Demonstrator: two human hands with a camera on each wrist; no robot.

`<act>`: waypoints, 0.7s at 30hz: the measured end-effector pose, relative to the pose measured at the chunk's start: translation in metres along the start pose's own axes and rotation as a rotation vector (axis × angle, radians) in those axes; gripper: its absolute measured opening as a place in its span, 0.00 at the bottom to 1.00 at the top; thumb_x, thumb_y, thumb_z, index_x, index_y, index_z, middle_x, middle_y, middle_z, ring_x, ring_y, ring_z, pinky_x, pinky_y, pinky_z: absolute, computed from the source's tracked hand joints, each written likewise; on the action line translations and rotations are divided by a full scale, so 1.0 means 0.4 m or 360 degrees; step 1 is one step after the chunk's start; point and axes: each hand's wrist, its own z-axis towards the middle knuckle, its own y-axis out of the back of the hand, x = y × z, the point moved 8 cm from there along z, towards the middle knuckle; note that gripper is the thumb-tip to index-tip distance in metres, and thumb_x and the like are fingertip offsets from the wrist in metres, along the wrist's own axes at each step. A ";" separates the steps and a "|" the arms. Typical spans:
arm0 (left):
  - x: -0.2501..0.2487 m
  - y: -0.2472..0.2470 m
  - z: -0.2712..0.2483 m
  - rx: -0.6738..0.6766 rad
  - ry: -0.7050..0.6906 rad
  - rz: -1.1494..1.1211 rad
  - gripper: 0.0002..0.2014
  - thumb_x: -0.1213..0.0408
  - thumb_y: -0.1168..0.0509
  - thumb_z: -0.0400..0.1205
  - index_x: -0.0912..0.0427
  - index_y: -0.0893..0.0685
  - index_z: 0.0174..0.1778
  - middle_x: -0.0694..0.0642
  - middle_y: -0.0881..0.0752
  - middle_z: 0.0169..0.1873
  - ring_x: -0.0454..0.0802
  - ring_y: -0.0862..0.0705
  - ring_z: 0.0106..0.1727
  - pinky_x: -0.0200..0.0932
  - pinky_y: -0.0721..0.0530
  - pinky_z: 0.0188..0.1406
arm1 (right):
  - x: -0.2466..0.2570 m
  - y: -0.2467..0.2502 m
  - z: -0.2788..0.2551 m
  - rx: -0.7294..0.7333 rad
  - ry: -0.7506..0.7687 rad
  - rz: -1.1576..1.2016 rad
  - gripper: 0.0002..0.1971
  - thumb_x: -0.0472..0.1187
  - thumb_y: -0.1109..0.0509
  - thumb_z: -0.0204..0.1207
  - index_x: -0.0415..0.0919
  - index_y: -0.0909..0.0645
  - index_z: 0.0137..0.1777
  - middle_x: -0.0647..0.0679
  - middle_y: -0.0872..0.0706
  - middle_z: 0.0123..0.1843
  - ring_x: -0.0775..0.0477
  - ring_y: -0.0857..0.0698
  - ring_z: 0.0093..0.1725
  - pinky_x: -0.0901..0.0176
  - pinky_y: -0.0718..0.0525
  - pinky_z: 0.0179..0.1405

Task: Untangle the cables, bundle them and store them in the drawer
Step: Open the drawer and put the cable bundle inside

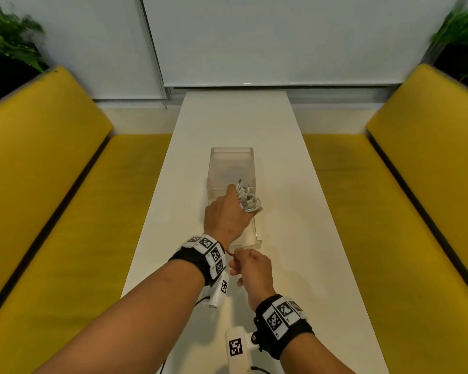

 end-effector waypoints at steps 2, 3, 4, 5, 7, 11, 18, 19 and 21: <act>-0.005 -0.025 0.008 0.0077 0.0016 0.0137 0.37 0.30 0.30 0.75 0.56 0.28 0.65 0.58 0.10 0.54 0.62 0.10 0.53 0.47 0.24 0.41 | 0.004 0.001 -0.002 -0.0016 0.0028 0.0009 0.08 0.35 0.32 0.80 0.36 0.15 0.41 0.44 0.12 0.32 0.48 0.18 0.31 0.60 0.28 0.24; -0.004 -0.035 0.012 0.0100 0.0026 0.0183 0.37 0.29 0.31 0.75 0.57 0.28 0.66 0.59 0.10 0.54 0.62 0.10 0.54 0.47 0.25 0.42 | 0.006 0.002 0.000 -0.0032 0.0039 0.0023 0.08 0.35 0.32 0.80 0.36 0.15 0.40 0.44 0.12 0.32 0.48 0.17 0.31 0.61 0.27 0.23; -0.003 -0.041 0.014 0.0110 0.0036 0.0205 0.38 0.27 0.33 0.75 0.57 0.29 0.66 0.59 0.10 0.55 0.62 0.10 0.54 0.48 0.25 0.42 | 0.008 0.005 0.001 -0.0047 0.0047 0.0035 0.09 0.34 0.33 0.80 0.36 0.16 0.39 0.43 0.12 0.32 0.48 0.17 0.31 0.61 0.27 0.23; -0.001 -0.045 0.017 0.0115 0.0049 0.0211 0.40 0.26 0.34 0.74 0.57 0.29 0.66 0.59 0.10 0.55 0.62 0.10 0.55 0.48 0.25 0.42 | 0.011 0.006 0.002 -0.0056 0.0058 0.0042 0.09 0.34 0.33 0.80 0.36 0.16 0.39 0.43 0.12 0.32 0.48 0.17 0.31 0.60 0.26 0.24; 0.003 -0.048 0.021 0.0124 0.0097 0.0205 0.44 0.22 0.36 0.72 0.57 0.30 0.68 0.59 0.10 0.56 0.63 0.11 0.56 0.49 0.25 0.44 | 0.019 0.008 0.001 -0.0059 0.0083 0.0038 0.09 0.33 0.33 0.80 0.36 0.16 0.38 0.44 0.12 0.31 0.48 0.16 0.31 0.58 0.25 0.26; 0.006 -0.049 0.022 0.0108 0.0224 0.0226 0.45 0.21 0.46 0.77 0.60 0.33 0.72 0.59 0.11 0.53 0.63 0.11 0.53 0.51 0.26 0.45 | 0.029 0.008 -0.003 -0.0073 0.0115 0.0063 0.11 0.33 0.33 0.80 0.35 0.17 0.35 0.45 0.13 0.29 0.50 0.17 0.28 0.58 0.23 0.27; -0.005 -0.066 0.004 0.0002 0.0218 0.0293 0.29 0.41 0.54 0.90 0.64 0.25 0.67 0.64 0.15 0.59 0.62 0.17 0.59 0.58 0.21 0.62 | 0.052 0.024 0.000 -0.0085 0.0158 0.0074 0.11 0.31 0.35 0.78 0.33 0.15 0.36 0.44 0.12 0.31 0.52 0.17 0.27 0.58 0.22 0.28; -0.008 -0.060 0.005 -0.0025 0.0199 0.0355 0.29 0.42 0.54 0.90 0.64 0.22 0.66 0.63 0.17 0.62 0.61 0.21 0.63 0.57 0.24 0.64 | 0.053 0.024 0.000 -0.0081 0.0164 0.0073 0.11 0.31 0.35 0.78 0.33 0.16 0.36 0.43 0.12 0.31 0.52 0.17 0.27 0.58 0.22 0.28; -0.010 -0.048 0.009 -0.0042 0.0169 0.0484 0.30 0.43 0.55 0.90 0.63 0.17 0.62 0.62 0.18 0.62 0.60 0.24 0.64 0.57 0.29 0.66 | 0.053 0.021 0.002 -0.0057 0.0170 0.0085 0.10 0.32 0.33 0.79 0.33 0.16 0.36 0.42 0.10 0.33 0.50 0.14 0.30 0.56 0.20 0.30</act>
